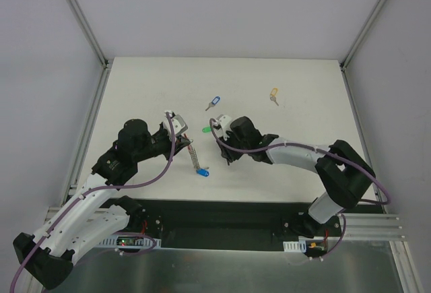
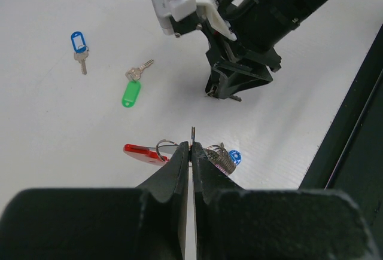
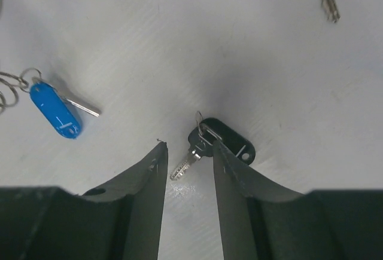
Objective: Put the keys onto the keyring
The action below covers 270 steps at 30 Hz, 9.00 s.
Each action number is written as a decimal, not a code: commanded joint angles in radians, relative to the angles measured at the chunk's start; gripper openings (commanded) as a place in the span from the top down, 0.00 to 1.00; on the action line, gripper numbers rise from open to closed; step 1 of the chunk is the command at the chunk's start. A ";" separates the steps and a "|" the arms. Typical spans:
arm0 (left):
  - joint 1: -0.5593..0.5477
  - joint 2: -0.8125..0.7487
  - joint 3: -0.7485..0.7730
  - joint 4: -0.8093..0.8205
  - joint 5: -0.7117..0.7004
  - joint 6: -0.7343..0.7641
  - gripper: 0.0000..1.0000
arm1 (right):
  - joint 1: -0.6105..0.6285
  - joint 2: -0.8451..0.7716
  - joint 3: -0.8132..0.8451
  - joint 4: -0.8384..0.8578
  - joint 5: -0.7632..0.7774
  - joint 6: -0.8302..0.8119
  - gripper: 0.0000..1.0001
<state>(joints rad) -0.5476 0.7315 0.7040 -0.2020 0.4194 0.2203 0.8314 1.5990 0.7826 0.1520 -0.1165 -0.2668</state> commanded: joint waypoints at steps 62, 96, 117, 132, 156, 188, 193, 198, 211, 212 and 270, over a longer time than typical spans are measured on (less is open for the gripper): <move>0.014 -0.026 -0.003 0.016 -0.010 0.016 1.00 | 0.109 0.519 0.882 -0.985 0.296 -0.124 0.99; 0.014 -0.023 -0.005 0.015 0.001 0.025 1.00 | 0.084 0.322 0.727 -0.824 0.235 -0.104 0.99; 0.012 0.075 0.078 0.015 0.295 0.171 1.00 | 0.041 -0.540 -0.005 -0.016 -0.041 -0.176 0.99; 0.011 0.241 0.174 0.013 0.570 0.356 1.00 | 0.003 -0.743 -0.151 0.164 -0.288 -0.163 0.99; -0.049 0.178 0.051 0.099 0.503 0.383 1.00 | 0.072 -0.562 -0.048 0.164 -0.382 -0.170 0.99; -0.049 0.221 -0.132 0.632 0.527 -0.006 1.00 | 0.083 -0.709 -0.157 0.095 -0.253 -0.229 0.99; -0.049 0.226 -0.127 0.628 0.541 -0.004 1.00 | 0.083 -0.700 -0.148 0.100 -0.267 -0.230 0.99; -0.049 0.230 -0.123 0.622 0.552 -0.002 1.00 | 0.081 -0.694 -0.143 0.100 -0.270 -0.233 0.99; -0.049 0.240 -0.113 0.605 0.559 0.002 1.00 | 0.087 -0.657 -0.117 0.083 -0.293 -0.244 0.99; -0.049 0.241 -0.113 0.604 0.558 0.004 1.00 | 0.087 -0.657 -0.118 0.083 -0.293 -0.244 0.99; -0.049 0.253 -0.103 0.587 0.581 0.008 1.00 | 0.097 -0.654 -0.105 0.075 -0.311 -0.249 0.99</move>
<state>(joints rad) -0.5900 0.9882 0.5632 0.3531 0.9611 0.2226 0.9211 0.9524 0.6338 0.2031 -0.4011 -0.5098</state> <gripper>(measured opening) 0.008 0.014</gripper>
